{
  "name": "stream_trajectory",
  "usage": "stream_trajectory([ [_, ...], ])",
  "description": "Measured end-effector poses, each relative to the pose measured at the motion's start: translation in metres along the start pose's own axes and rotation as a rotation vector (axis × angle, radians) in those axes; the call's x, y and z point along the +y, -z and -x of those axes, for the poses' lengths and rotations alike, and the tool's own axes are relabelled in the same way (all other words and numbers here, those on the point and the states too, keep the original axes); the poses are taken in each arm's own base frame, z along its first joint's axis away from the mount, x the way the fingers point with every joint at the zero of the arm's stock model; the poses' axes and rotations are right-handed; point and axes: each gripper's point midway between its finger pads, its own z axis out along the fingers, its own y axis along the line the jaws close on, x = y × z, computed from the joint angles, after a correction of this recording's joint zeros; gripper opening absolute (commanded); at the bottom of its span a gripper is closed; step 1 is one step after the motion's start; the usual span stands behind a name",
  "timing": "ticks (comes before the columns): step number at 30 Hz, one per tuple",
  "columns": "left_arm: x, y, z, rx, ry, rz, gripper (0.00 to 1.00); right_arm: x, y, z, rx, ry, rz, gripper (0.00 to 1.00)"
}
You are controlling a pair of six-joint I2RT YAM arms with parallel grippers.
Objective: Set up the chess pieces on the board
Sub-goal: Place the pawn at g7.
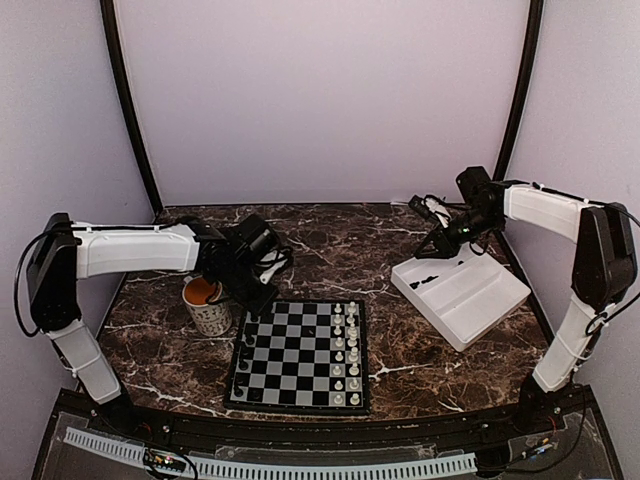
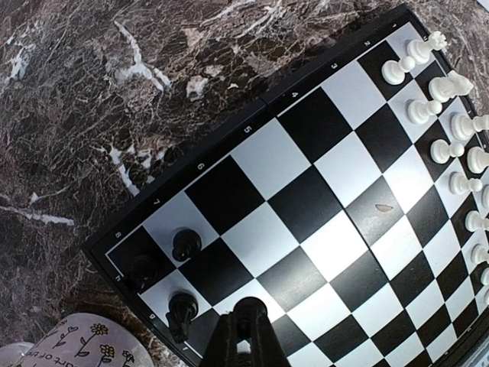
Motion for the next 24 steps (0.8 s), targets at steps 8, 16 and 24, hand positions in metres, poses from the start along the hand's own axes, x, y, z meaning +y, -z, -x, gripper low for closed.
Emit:
stream_trajectory([
  [8, 0.005, -0.015, -0.007, 0.041, -0.003, 0.034, 0.0, 0.0, 0.0, 0.0, 0.0, 0.0, 0.0, 0.15],
  [16, 0.009, -0.027, -0.014, 0.078, -0.003, 0.057, 0.01, 0.0, 0.0, 0.0, 0.0, 0.0, 0.0, 0.15],
  [24, 0.01, -0.029, -0.014, 0.081, -0.001, 0.065, 0.05, 0.0, 0.0, 0.0, 0.0, 0.0, 0.0, 0.15],
])
